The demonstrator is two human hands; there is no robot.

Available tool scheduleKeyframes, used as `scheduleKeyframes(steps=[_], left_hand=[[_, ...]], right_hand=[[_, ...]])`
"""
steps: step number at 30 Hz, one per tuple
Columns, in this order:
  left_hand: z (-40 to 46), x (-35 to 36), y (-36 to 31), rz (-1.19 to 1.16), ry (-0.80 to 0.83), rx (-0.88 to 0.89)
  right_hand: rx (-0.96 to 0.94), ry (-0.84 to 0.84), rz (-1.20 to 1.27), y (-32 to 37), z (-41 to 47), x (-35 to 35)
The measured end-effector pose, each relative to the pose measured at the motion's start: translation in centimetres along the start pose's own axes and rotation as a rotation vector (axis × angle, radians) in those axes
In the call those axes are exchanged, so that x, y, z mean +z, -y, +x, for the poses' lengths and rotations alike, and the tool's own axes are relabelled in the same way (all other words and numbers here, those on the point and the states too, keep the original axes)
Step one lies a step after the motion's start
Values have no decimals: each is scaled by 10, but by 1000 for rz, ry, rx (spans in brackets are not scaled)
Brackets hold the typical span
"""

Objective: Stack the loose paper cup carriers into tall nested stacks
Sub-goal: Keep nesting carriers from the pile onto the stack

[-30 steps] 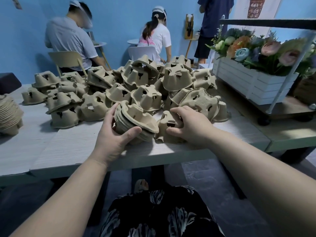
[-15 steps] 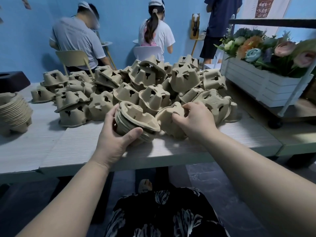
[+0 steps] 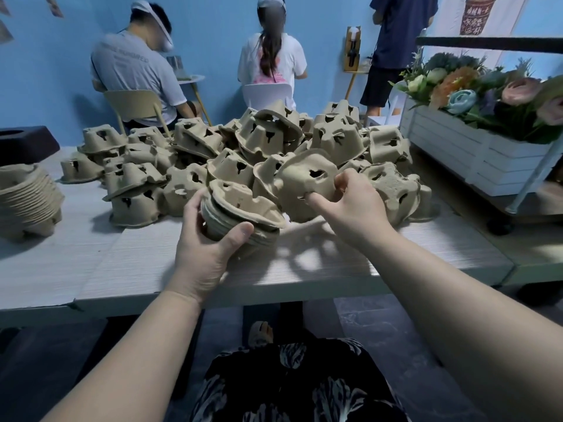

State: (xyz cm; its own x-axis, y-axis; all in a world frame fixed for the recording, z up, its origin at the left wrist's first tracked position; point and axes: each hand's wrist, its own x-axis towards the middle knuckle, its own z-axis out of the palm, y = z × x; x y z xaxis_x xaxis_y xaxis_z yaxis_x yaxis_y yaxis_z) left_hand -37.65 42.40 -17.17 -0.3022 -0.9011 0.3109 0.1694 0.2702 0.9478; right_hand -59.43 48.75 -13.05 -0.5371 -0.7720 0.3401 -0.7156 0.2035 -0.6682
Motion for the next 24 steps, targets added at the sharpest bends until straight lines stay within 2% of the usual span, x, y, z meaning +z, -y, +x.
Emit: scheduleKeyframes(steps=[5, 12, 15, 20, 24], left_hand=[[3, 2, 1, 246, 83, 18], [3, 1, 0, 258, 70, 11], [3, 1, 1, 255, 67, 6], [1, 3, -2, 259, 81, 1], [0, 3, -2, 279, 82, 14]], right_hand=[[-167, 12, -58, -3, -2, 8], [-229, -14, 71, -7, -8, 9], [-290, -111, 131, -7, -9, 5], [-187, -103, 203, -9, -12, 0], [-193, -50, 57, -17, -11, 4]])
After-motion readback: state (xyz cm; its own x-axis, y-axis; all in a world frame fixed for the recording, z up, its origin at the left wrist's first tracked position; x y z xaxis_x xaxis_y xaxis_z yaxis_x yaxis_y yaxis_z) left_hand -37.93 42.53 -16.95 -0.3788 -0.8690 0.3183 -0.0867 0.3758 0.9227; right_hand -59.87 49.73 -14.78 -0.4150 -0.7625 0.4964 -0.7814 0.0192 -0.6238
